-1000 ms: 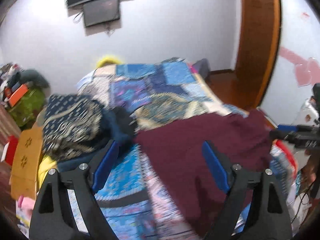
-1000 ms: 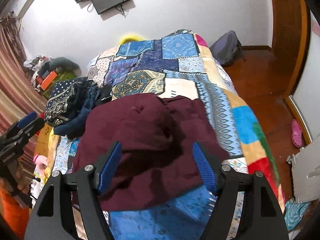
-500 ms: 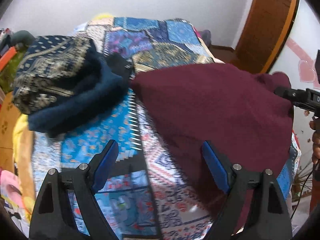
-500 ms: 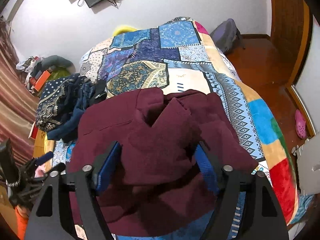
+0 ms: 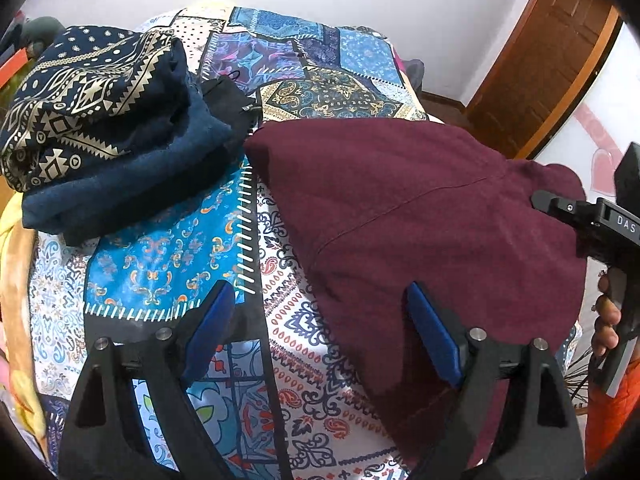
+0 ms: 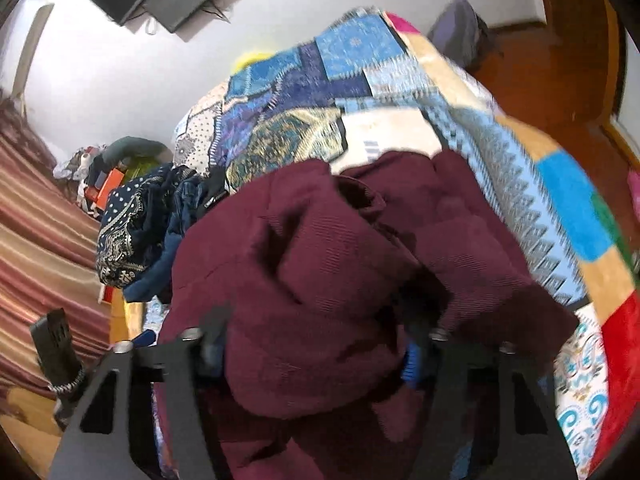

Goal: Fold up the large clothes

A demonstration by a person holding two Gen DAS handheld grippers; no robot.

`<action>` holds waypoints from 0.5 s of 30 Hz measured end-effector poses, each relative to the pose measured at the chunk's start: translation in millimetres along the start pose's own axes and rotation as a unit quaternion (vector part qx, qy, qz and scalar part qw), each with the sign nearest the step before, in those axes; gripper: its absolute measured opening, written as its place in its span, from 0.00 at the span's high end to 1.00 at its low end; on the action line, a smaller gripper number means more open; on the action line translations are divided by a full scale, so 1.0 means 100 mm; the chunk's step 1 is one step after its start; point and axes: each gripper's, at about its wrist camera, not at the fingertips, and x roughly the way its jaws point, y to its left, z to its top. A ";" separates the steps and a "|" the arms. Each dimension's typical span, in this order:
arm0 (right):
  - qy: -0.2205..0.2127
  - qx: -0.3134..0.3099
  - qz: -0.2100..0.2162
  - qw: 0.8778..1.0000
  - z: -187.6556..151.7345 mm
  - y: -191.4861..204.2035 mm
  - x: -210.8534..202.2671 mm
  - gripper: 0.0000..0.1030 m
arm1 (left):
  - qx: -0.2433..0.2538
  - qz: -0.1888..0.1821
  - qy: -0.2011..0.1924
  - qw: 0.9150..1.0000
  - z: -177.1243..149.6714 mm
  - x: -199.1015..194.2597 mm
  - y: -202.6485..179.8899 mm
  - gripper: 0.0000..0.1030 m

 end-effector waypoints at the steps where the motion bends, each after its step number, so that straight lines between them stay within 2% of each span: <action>1: -0.007 -0.009 -0.001 1.000 0.01 0.03 -0.04 0.58 | 0.002 0.002 0.000 1.000 0.01 -0.01 -0.01 0.15; 5: -0.034 -0.040 -0.003 0.999 0.06 0.15 -0.23 0.64 | 0.015 0.008 -0.011 1.000 0.05 -0.14 -0.08 0.15; 10: -0.074 -0.089 -0.014 0.993 0.10 0.30 -0.53 0.65 | 0.015 -0.001 -0.027 1.000 0.10 -0.30 -0.15 0.15; 15: -0.079 -0.086 -0.026 0.993 0.09 0.13 -0.64 0.66 | 0.026 -0.009 -0.015 1.000 0.08 -0.27 -0.28 0.15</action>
